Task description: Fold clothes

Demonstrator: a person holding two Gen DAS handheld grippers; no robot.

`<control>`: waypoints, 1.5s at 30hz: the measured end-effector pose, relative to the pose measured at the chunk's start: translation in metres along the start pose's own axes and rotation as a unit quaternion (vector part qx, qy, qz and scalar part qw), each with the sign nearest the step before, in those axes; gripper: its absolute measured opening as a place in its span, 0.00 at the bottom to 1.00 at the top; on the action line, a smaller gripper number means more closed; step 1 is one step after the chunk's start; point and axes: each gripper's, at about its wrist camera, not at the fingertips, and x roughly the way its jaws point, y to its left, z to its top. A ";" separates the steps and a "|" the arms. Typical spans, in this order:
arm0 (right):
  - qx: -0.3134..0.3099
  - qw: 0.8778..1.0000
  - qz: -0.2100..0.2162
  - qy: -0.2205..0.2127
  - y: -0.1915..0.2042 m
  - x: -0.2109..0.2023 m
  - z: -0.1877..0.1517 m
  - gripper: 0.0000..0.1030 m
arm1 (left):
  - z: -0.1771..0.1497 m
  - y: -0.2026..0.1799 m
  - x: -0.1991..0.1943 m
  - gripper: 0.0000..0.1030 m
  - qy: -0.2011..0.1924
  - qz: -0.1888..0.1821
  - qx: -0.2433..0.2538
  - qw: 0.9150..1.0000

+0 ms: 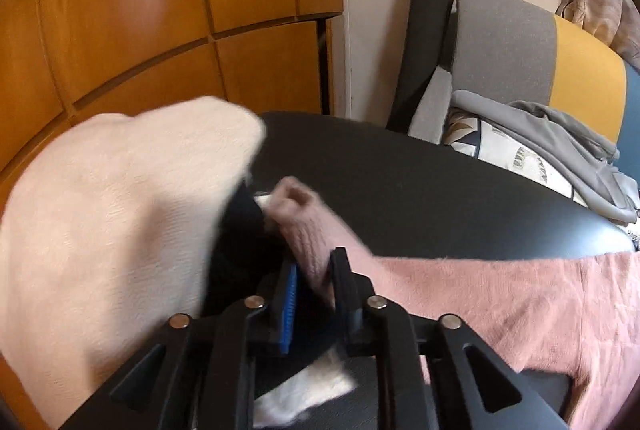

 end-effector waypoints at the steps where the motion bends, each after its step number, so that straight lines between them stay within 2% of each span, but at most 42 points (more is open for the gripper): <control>1: 0.000 1.000 0.000 0.000 0.000 0.000 0.000 1.00 | -0.003 0.004 -0.003 0.18 0.005 -0.003 0.001 1.000; 3: 0.000 1.000 0.000 0.000 0.000 0.000 0.000 1.00 | -0.009 0.008 -0.015 0.18 0.004 0.006 -0.003 1.000; 5: 0.000 1.000 0.000 -0.001 -0.001 0.000 0.000 1.00 | -0.013 0.003 -0.033 0.18 -0.016 -0.002 -0.012 1.000; 7: 0.000 1.000 -0.001 -0.001 -0.001 0.000 0.000 1.00 | -0.018 -0.013 -0.057 0.18 -0.048 -0.044 -0.008 0.998; 10: 0.000 1.000 -0.001 0.000 -0.001 0.000 -0.001 1.00 | -0.024 -0.064 -0.075 0.19 -0.064 -0.121 0.038 0.990; 12: 0.000 1.000 -0.001 0.000 0.000 0.000 0.000 1.00 | -0.027 -0.101 -0.065 0.19 -0.045 -0.157 0.066 0.984; 15: 0.000 1.000 -0.001 0.000 0.000 0.000 0.000 1.00 | -0.036 -0.148 -0.028 0.19 0.012 -0.178 0.098 0.979; 18: 0.000 1.000 0.000 0.000 0.000 0.000 0.000 1.00 | -0.043 -0.166 0.002 0.19 0.046 -0.161 0.112 0.980; 21: -0.001 1.000 0.000 0.002 0.000 0.000 0.000 1.00 | -0.052 -0.161 0.045 0.19 0.095 -0.112 0.115 0.983; 22: -0.001 1.000 0.000 0.002 0.000 0.001 0.000 1.00 | -0.057 -0.156 0.053 0.22 0.097 -0.105 0.112 0.983; 25: -0.002 1.000 -0.001 0.002 0.000 0.001 0.001 1.00 | -0.060 -0.146 0.062 0.22 0.079 -0.098 0.111 0.986; 30: -0.003 1.000 0.000 0.005 -0.001 0.001 0.001 1.00 | -0.051 -0.154 0.065 0.22 0.093 -0.064 0.110 0.988; 34: 0.002 1.000 0.017 0.015 -0.006 -0.001 0.007 1.00 | -0.038 -0.172 0.030 0.21 0.067 -0.081 0.103 0.989; 37: 0.024 0.999 0.049 0.003 -0.016 -0.014 0.020 0.99 | -0.034 -0.199 -0.012 0.21 0.016 -0.131 0.131 0.983; 41: 0.045 0.996 0.070 -0.039 -0.037 -0.036 0.051 0.99 | -0.029 -0.257 -0.044 0.21 -0.009 -0.204 0.173 0.963; 45: 0.051 0.995 0.071 -0.052 -0.054 -0.026 0.099 0.99 | -0.026 -0.324 -0.048 0.21 -0.012 -0.244 0.209 0.947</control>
